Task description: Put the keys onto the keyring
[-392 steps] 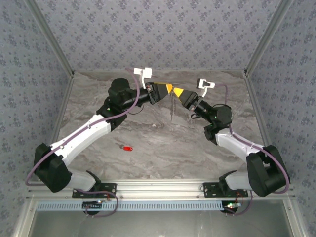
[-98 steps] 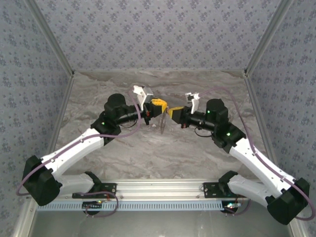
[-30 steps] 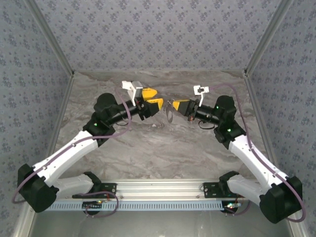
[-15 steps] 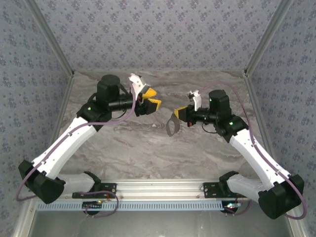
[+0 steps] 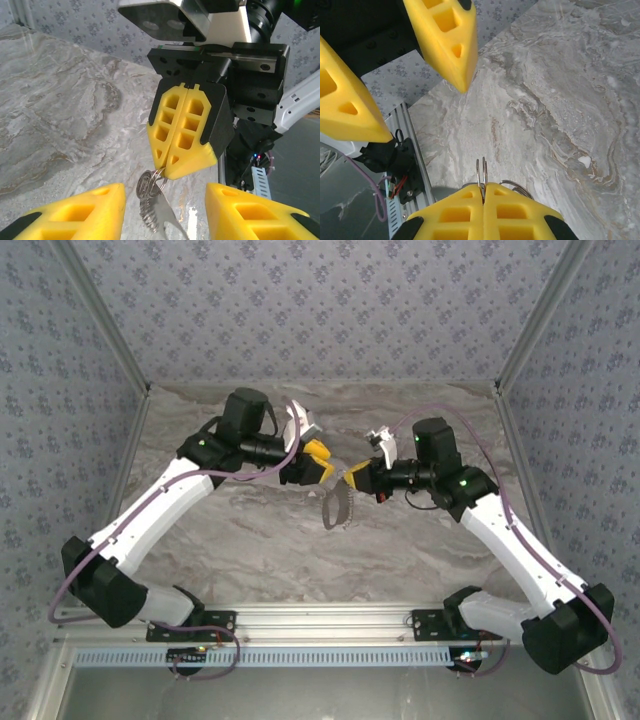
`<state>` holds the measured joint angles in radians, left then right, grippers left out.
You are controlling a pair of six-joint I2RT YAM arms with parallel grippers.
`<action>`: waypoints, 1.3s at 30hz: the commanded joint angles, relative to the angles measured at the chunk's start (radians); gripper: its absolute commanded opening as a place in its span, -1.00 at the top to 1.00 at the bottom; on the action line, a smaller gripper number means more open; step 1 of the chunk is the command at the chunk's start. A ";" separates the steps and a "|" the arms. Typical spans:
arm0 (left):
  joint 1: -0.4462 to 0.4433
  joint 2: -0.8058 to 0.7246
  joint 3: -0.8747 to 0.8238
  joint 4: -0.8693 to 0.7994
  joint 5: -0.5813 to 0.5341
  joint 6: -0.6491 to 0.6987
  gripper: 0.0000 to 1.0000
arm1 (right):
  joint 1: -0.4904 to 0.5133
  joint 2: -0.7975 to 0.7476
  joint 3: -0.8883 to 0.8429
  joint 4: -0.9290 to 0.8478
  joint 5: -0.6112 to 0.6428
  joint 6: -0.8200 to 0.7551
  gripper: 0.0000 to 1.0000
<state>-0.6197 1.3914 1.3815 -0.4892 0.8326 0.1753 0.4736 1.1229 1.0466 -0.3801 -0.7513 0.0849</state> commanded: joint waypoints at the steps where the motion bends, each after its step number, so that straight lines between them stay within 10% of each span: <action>1: 0.002 0.013 0.033 -0.025 0.064 0.029 0.09 | 0.012 0.000 0.049 0.012 -0.048 0.001 1.00; 35: -0.058 0.124 0.093 -0.061 0.214 0.020 1.00 | 0.029 -0.012 0.055 0.099 -0.055 0.081 1.00; 39: -0.056 0.053 -0.007 0.180 0.116 -0.140 1.00 | 0.013 -0.042 0.019 0.106 -0.036 0.082 0.35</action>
<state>-0.6441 1.4914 1.4254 -0.4931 0.9596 0.1455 0.4870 1.1137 1.0691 -0.3531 -0.7685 0.1501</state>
